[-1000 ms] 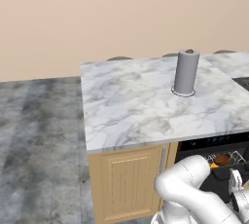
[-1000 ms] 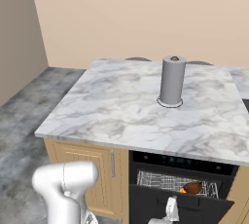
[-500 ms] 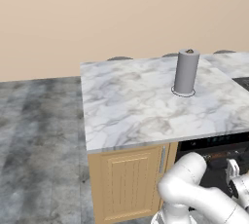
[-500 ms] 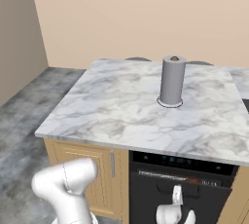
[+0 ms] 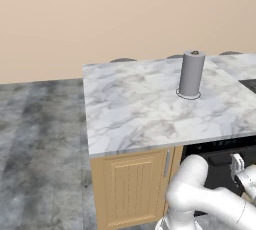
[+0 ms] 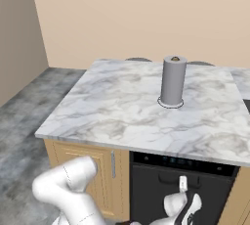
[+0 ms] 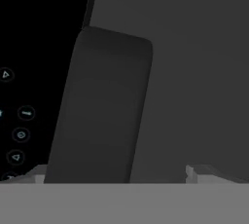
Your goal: Pick up the cup and bowl from the counter, place them in the dishwasher, and close the dishwasher door.
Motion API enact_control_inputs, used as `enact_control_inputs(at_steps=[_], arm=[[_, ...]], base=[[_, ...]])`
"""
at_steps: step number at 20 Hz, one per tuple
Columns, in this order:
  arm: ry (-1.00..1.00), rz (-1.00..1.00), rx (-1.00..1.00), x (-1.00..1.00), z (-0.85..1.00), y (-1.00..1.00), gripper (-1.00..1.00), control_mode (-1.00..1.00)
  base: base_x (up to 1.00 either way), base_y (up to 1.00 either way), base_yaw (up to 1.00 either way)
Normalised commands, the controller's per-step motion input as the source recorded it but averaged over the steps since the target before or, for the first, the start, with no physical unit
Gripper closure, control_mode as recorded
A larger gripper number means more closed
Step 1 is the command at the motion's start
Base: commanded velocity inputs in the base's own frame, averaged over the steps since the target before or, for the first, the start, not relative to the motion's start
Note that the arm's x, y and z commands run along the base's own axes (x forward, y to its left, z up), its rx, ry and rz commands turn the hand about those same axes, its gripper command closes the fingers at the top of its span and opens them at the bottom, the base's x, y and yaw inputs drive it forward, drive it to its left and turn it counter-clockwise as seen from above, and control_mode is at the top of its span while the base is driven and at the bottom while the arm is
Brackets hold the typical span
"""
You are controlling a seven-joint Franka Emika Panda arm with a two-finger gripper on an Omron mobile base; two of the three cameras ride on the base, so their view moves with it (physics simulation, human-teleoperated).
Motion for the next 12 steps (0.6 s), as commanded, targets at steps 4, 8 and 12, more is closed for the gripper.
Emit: enact_control_inputs(at_steps=[4,8,12], arm=[[-0.06,0.0,-0.03,0.69,-0.53,0.0,-1.0,-1.0],[-0.05,0.0,-0.04,0.75,-0.56,0.0,-1.0,-1.0],[-0.04,0.0,-0.04,0.78,-0.61,0.0,-1.0,-1.0]], base=[[0.0,0.0,0.0],[0.0,0.0,0.0],[0.0,0.0,0.0]])
